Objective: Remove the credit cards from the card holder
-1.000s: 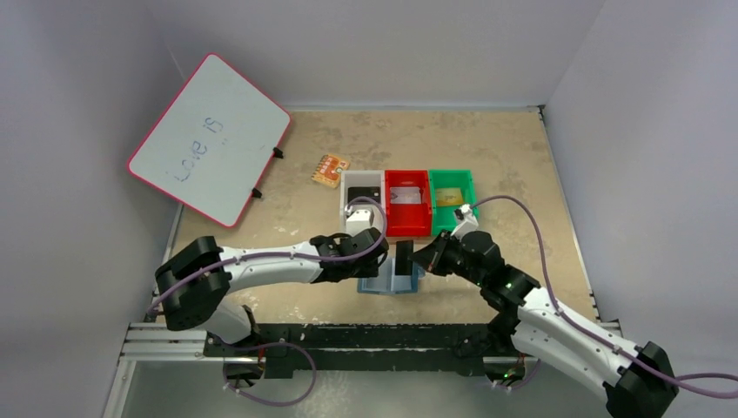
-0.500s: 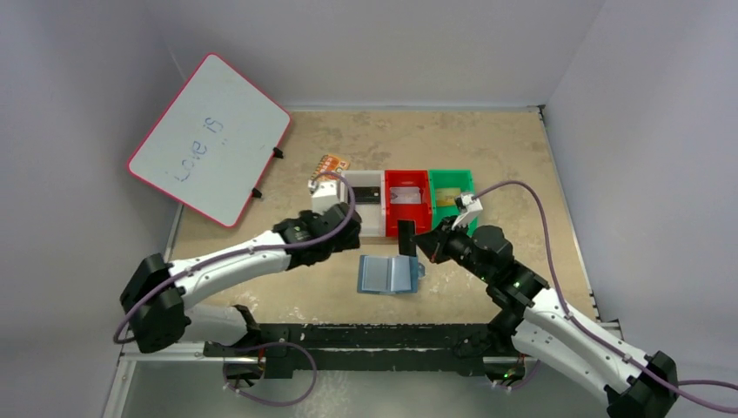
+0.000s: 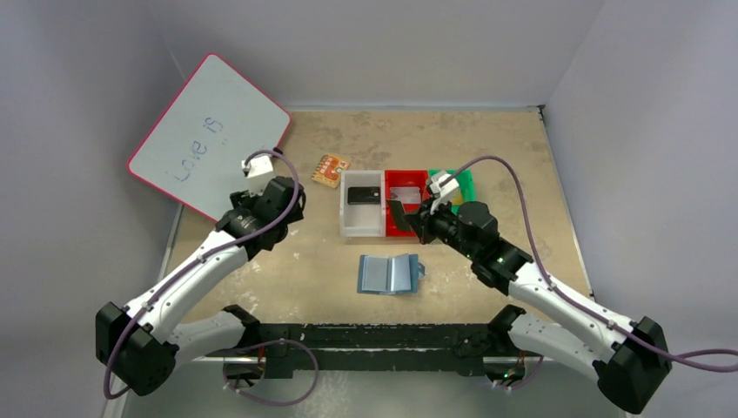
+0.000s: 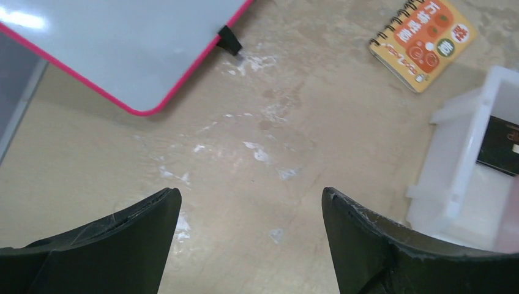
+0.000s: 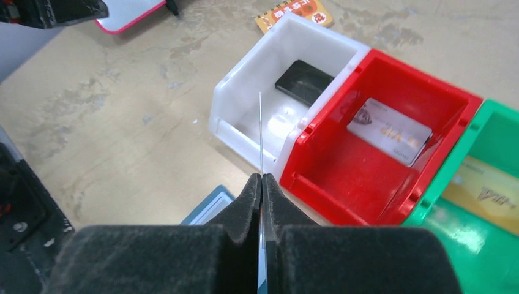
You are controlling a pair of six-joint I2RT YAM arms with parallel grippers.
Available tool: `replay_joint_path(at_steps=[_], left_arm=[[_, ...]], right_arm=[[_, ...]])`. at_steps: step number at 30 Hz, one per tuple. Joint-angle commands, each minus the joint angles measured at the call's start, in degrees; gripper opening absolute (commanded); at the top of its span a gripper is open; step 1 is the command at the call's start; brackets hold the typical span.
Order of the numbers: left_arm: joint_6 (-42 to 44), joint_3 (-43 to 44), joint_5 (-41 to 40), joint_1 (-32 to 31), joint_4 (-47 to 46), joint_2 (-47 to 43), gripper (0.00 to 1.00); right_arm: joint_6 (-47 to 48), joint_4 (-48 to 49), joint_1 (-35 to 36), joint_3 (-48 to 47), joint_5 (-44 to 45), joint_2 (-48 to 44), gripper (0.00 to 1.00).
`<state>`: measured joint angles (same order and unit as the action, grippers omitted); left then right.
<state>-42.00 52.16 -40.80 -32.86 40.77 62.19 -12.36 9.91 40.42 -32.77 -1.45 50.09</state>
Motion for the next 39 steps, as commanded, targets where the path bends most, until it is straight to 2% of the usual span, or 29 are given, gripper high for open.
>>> replay_joint_path(at_steps=[1, 9, 12, 14, 17, 20, 27, 39], left_arm=[[4.7, -1.4, -9.9, 0.5, -0.3, -4.3, 0.86], [5.1, -5.1, -11.5, 0.6, -4.2, -9.9, 0.87], [7.5, -5.0, -7.4, 2.2, -6.3, -9.4, 0.90], [9.2, -5.2, 0.6, 6.7, -8.4, -8.8, 0.91], [10.3, -5.1, 10.1, 16.7, -10.4, -7.4, 0.91], [10.7, -5.2, 14.3, 23.3, -10.8, -5.9, 0.90], [10.8, -4.8, 12.3, 23.6, -9.9, -6.4, 0.87], [12.8, -4.8, 16.3, 23.5, -10.4, -8.6, 0.87]], right_arm=[[10.0, 4.7, 0.3, -5.4, -1.6, 4.1, 0.00], [23.0, 2.4, 1.9, -15.1, -1.2, 15.9, 0.00], [28.6, 2.0, 3.2, -18.4, 0.4, 20.2, 0.00], [32.2, 0.7, 4.3, -21.1, 1.5, 23.5, 0.00], [35.9, -0.7, 5.9, -25.3, 4.9, 28.8, 0.00], [38.3, -1.4, 6.4, -28.1, 7.6, 33.9, 0.00], [42.5, -2.5, 7.5, -32.6, 11.7, 41.8, 0.00], [47.3, -4.4, 7.8, -37.5, 14.9, 50.4, 0.00]])
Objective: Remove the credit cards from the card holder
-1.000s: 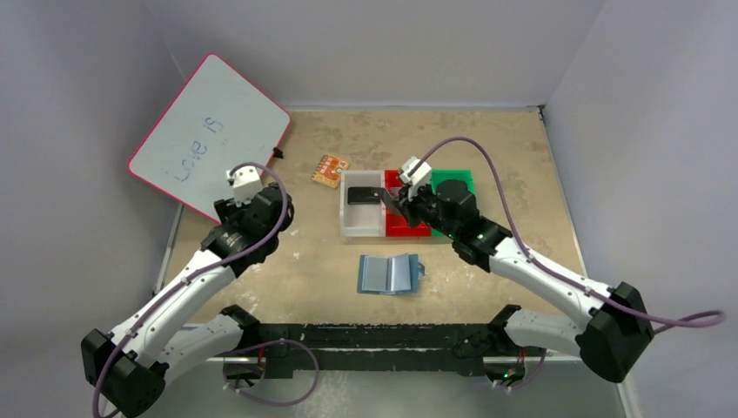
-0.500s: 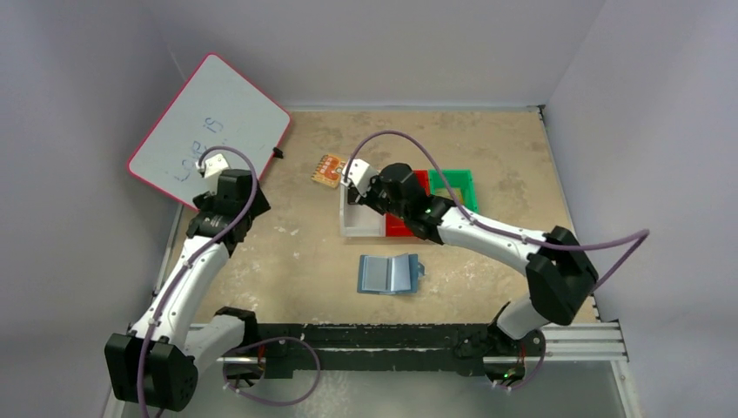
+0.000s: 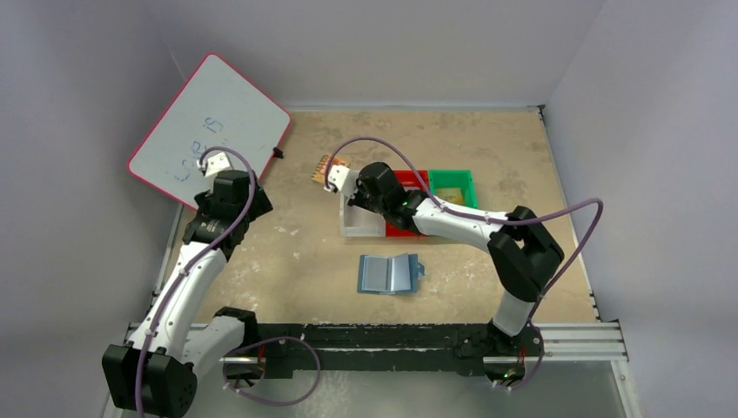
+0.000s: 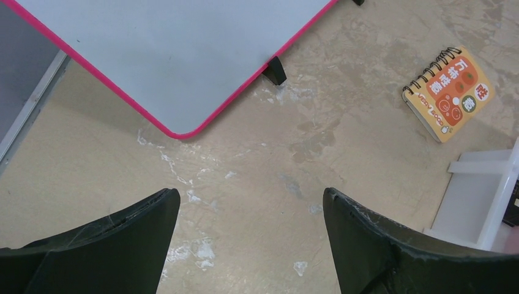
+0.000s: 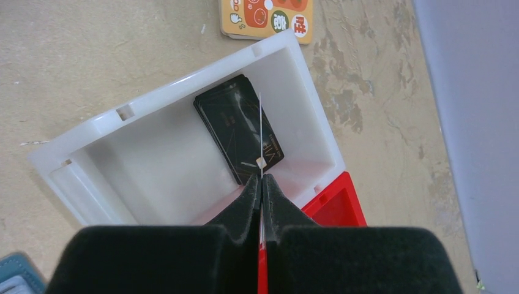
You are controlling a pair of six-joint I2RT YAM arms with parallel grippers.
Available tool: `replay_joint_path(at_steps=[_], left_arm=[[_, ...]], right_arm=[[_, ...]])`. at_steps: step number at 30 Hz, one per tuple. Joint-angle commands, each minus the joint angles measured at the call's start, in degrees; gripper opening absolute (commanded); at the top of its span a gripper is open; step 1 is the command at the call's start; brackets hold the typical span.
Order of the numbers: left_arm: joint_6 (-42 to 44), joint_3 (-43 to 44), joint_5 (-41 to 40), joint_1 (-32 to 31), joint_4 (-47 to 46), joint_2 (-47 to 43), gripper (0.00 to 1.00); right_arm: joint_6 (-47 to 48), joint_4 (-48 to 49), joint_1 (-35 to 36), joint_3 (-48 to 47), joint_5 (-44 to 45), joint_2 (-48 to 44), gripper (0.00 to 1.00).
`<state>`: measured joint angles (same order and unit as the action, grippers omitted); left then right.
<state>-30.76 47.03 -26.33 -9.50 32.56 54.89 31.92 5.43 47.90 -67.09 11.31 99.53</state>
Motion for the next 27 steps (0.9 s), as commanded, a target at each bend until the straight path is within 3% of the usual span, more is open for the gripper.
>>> replay_joint_path(at_steps=[1, 16, 27], left_arm=[[1.6, 0.3, 1.7, 0.2, -2.1, -1.3, 0.87], [1.8, 0.7, 0.1, 0.2, -1.2, -2.9, 0.87], [2.1, 0.7, 0.5, 0.2, -1.2, -2.1, 0.87]], right_arm=[[3.8, 0.4, 0.3, -3.3, 2.1, 1.5, 0.00], [18.9, 6.0, 0.2, -3.4, 0.2, 8.4, 0.00], [20.4, 10.9, 0.1, -3.3, 3.4, 12.0, 0.05]])
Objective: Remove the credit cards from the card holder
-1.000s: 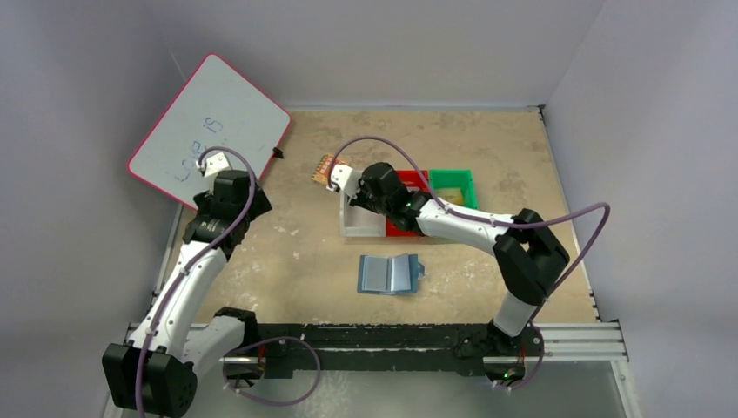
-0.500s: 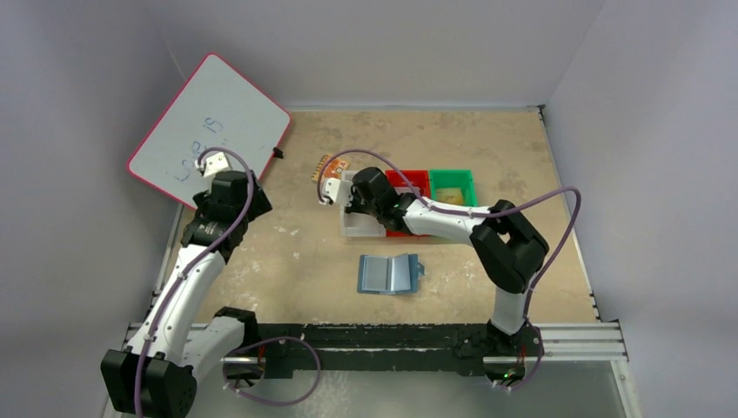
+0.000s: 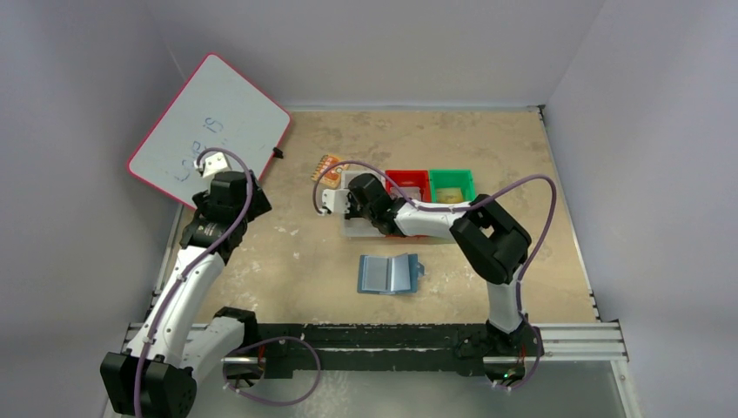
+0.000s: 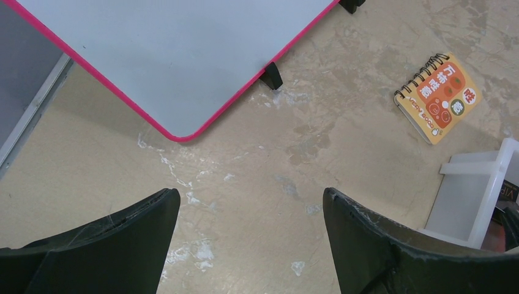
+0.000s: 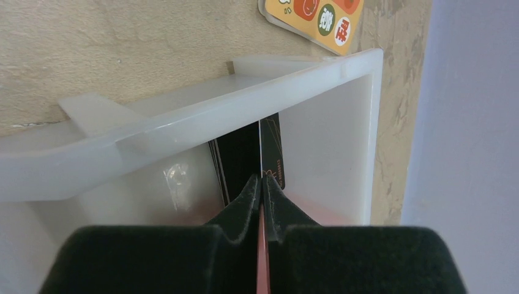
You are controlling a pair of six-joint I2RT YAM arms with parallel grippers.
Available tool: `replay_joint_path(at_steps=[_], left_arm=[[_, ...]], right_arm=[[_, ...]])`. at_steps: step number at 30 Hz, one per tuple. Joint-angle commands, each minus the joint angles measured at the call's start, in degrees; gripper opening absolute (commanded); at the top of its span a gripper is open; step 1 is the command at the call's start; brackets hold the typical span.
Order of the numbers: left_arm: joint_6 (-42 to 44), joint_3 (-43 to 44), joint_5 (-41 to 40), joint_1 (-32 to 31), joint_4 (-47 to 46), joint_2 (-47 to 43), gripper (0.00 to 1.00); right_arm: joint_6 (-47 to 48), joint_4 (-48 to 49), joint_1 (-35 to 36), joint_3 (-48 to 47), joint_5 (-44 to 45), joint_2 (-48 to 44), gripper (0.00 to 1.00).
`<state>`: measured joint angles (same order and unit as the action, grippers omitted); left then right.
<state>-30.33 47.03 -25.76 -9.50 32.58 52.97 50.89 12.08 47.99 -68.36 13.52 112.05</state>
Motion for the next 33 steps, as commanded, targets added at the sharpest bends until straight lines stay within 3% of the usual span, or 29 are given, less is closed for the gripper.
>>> replay_joint_path(at_steps=[1, 7, 15, 33], left_arm=[[1.6, 0.8, 0.0, 0.2, -1.2, -0.1, 0.87], [1.7, 0.9, 0.3, 0.2, -1.0, 0.9, 0.86], [2.0, 1.1, 1.4, 0.2, -0.4, 3.7, 0.86], [2.9, 1.4, 3.6, 0.2, -0.3, 6.4, 0.84]], right_arm=[[1.8, 4.6, -0.1, -1.7, 1.0, -0.6, 0.06], [1.3, 4.4, -0.2, -1.1, -0.6, -1.0, 0.21], [0.7, 1.1, -1.1, -0.8, -2.8, -1.6, 0.30], [-1.1, -0.1, -2.3, -1.7, -3.0, -1.2, 0.33]])
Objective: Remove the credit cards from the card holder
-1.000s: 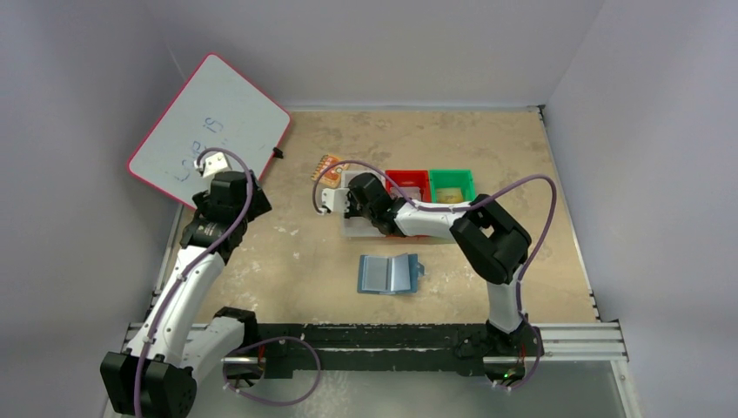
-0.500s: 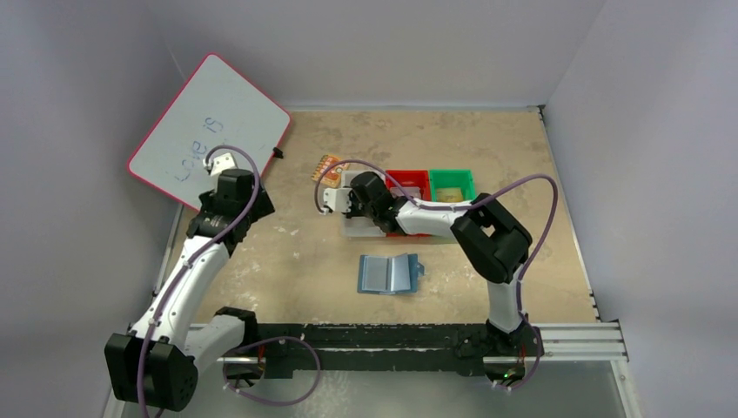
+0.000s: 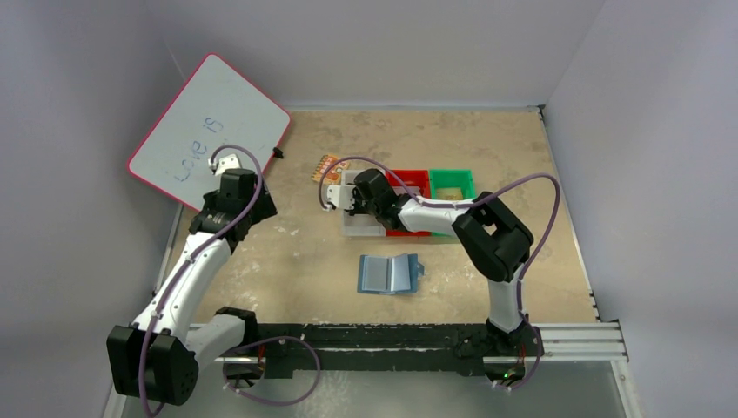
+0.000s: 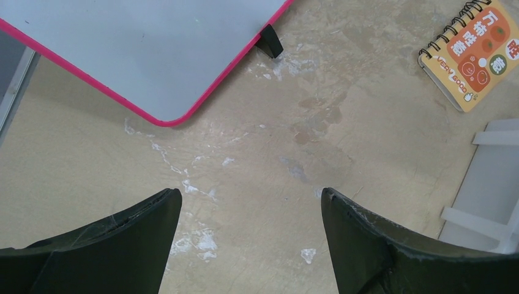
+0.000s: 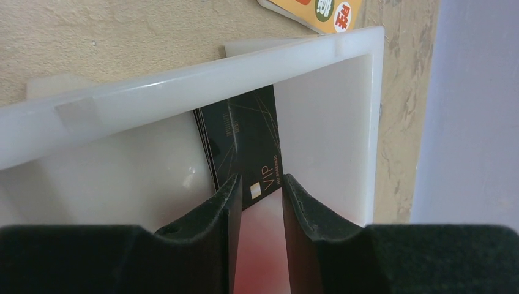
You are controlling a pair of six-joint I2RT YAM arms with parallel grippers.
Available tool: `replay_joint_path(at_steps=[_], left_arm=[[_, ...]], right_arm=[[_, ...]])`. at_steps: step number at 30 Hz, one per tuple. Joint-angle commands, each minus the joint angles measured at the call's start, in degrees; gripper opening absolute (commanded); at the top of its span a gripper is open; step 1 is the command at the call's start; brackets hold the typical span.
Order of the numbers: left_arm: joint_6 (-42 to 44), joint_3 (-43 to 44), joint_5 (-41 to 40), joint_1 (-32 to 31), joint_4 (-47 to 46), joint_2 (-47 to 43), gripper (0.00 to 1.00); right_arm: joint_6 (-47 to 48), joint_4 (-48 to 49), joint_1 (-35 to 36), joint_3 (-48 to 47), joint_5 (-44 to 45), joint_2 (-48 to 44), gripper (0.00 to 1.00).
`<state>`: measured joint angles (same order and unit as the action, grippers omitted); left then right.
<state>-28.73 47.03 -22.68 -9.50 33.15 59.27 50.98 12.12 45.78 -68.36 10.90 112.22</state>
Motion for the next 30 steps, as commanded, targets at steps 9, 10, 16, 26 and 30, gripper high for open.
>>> replay_joint_path(at_steps=[9, 10, 16, 26, 30], left_arm=[[1.5, 1.4, 0.9, 0.2, -0.9, 0.0, 0.84], [1.5, 1.4, 0.8, 0.2, -0.9, -0.1, 0.84], [1.0, 1.4, -0.3, 0.2, -0.6, -1.2, 0.84], [0.6, 1.2, -1.0, 0.2, -0.7, -2.0, 0.84], [0.5, 1.2, -1.0, 0.2, -0.5, -1.6, 0.84]], right_arm=[[-6.0, 2.3, -0.1, -1.9, -0.4, -6.4, 0.34], [-7.4, 2.7, -0.1, -1.8, -1.0, -8.2, 0.34], [-23.2, 10.9, -0.1, 5.7, -0.4, -26.1, 0.47], [-78.9, -8.9, -0.4, 14.3, 2.3, -46.5, 0.83], [-87.5, -13.0, 1.0, 18.7, -1.9, -47.6, 0.73]])
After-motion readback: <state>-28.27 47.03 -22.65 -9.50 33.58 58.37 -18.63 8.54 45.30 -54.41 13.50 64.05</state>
